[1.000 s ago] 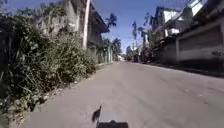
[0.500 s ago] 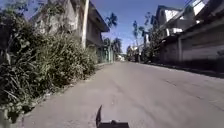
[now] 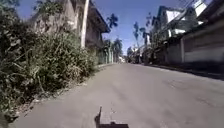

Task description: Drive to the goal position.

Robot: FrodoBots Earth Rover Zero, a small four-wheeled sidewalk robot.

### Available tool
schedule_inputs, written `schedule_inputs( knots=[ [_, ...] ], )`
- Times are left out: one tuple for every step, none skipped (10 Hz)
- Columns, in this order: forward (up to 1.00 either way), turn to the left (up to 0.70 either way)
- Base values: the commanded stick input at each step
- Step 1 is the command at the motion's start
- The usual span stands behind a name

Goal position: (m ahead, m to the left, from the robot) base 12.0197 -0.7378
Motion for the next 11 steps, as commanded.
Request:
schedule_inputs(
  knots=[
    [0.70,0.00],
    [0.70,0.00],
    [0.70,0.00],
    [0.70,0.00],
    [0.70,0.00],
    [0.70,0.00],
    [0.70,0.00],
    [0.70,0.00],
    [0.70,0.00],
    [0.70,0.00],
    [0.70,0.00]
  ],
)
